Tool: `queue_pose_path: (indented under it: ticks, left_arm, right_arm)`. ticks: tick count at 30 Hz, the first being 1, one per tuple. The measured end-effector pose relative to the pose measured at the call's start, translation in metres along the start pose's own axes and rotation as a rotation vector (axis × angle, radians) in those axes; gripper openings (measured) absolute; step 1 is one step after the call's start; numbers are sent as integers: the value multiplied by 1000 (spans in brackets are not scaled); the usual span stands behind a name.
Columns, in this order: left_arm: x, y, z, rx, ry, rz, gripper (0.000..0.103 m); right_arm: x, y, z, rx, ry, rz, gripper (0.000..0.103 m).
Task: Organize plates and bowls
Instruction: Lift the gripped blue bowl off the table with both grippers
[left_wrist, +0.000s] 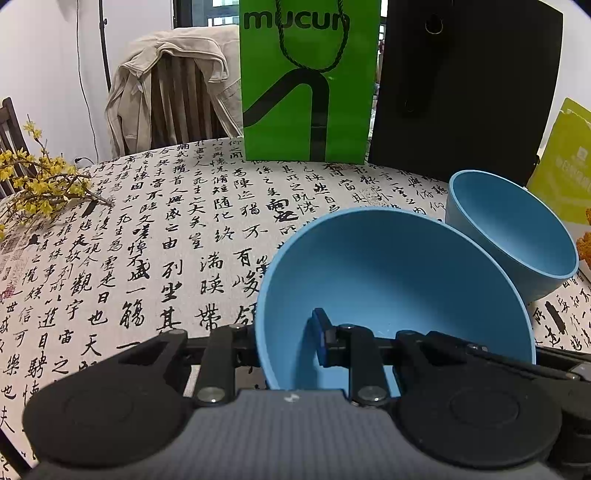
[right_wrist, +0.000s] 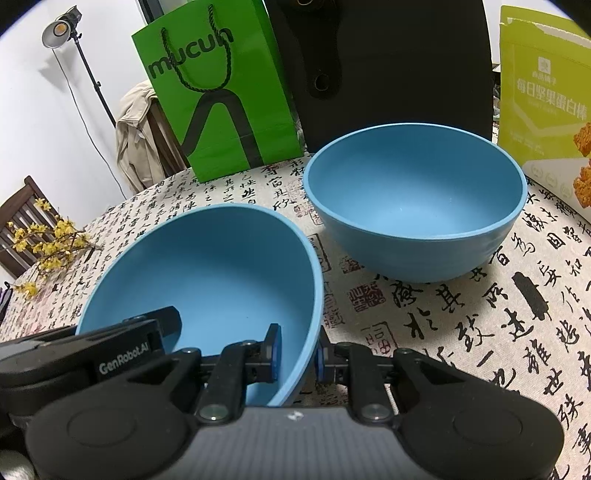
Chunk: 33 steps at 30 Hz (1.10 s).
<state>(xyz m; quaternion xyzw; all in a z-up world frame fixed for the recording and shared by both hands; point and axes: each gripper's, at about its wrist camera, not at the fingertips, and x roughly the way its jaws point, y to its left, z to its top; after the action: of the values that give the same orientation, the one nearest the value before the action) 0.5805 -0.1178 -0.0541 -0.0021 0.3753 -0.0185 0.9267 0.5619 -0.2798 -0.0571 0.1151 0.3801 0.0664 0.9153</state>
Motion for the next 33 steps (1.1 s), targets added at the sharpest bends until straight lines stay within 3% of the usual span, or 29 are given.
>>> queue_pose_path:
  ticks: [33]
  left_arm:
    - [-28,1,4,11,-83,26,21]
  right_arm:
    - [-23,2,-3,10,-51,65,17]
